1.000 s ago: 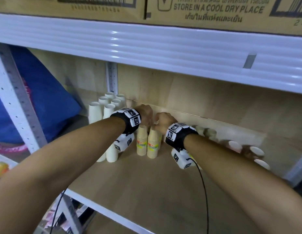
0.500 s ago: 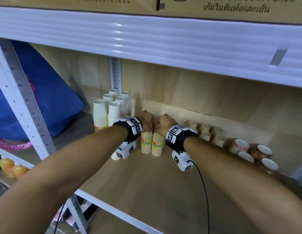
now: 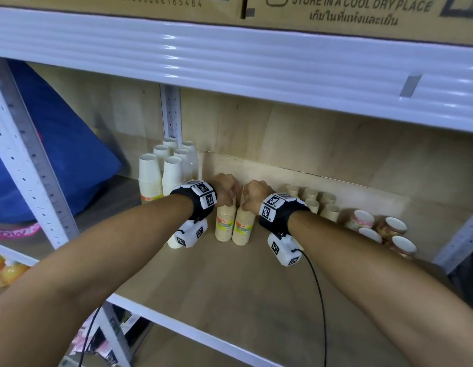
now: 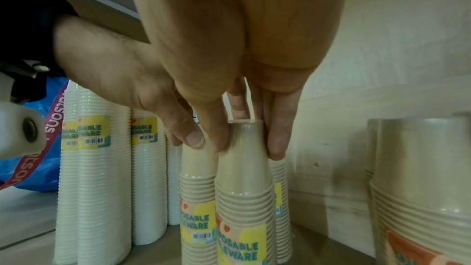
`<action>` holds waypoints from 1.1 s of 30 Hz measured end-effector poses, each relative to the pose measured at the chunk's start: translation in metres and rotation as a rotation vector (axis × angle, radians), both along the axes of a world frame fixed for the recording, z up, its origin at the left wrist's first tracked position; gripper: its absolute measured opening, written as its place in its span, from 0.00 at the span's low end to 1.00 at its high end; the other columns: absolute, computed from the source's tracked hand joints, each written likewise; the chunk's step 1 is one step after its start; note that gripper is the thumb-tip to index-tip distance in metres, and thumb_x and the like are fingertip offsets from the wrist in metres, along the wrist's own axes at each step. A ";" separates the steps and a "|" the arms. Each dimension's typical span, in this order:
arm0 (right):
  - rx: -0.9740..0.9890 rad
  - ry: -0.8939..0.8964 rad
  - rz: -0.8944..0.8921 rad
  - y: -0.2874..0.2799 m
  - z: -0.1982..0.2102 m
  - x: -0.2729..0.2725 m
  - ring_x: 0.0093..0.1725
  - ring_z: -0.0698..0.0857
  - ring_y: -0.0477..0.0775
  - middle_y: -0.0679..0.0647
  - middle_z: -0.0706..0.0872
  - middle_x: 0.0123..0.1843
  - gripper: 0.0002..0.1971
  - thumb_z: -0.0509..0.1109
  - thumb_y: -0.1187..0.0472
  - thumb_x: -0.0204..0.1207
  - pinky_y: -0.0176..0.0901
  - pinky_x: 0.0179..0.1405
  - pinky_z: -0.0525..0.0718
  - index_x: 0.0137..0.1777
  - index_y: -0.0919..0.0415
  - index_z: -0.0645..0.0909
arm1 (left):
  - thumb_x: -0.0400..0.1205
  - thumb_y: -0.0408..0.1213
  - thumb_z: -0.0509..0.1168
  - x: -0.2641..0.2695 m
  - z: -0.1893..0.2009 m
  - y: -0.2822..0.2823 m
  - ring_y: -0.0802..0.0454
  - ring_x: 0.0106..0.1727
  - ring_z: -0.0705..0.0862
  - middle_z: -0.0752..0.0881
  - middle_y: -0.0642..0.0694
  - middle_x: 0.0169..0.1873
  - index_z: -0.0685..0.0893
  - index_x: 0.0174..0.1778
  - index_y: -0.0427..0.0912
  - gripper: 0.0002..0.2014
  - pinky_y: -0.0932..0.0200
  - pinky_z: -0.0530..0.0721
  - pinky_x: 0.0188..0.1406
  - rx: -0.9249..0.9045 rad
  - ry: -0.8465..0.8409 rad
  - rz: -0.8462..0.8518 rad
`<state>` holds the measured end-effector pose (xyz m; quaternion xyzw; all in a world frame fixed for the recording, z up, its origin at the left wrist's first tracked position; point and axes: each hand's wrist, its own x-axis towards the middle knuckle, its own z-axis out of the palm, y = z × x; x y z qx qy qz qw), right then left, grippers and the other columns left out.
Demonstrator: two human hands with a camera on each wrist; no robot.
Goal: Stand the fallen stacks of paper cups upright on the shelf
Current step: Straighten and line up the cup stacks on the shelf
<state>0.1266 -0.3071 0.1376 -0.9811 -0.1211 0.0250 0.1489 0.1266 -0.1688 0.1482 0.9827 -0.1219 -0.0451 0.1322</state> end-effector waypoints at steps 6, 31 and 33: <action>-0.050 0.051 -0.039 -0.021 0.013 -0.015 0.57 0.87 0.60 0.61 0.87 0.59 0.20 0.79 0.60 0.70 0.42 0.45 0.80 0.61 0.67 0.83 | 0.75 0.35 0.76 -0.005 0.017 -0.026 0.47 0.52 0.82 0.84 0.42 0.58 0.84 0.64 0.39 0.21 0.60 0.78 0.41 0.045 0.052 -0.066; -0.147 0.039 -0.174 -0.132 0.009 -0.036 0.48 0.86 0.55 0.57 0.87 0.49 0.12 0.76 0.65 0.72 0.42 0.42 0.80 0.55 0.66 0.85 | 0.75 0.34 0.75 -0.016 0.015 -0.145 0.42 0.53 0.87 0.88 0.40 0.53 0.88 0.58 0.37 0.15 0.53 0.85 0.48 0.039 0.013 -0.235; -0.144 0.032 -0.169 -0.133 0.007 -0.035 0.48 0.86 0.55 0.56 0.86 0.48 0.11 0.75 0.66 0.73 0.43 0.42 0.79 0.54 0.66 0.85 | 0.75 0.35 0.75 -0.015 0.014 -0.147 0.42 0.53 0.87 0.88 0.39 0.53 0.88 0.57 0.37 0.15 0.52 0.86 0.48 0.039 0.007 -0.237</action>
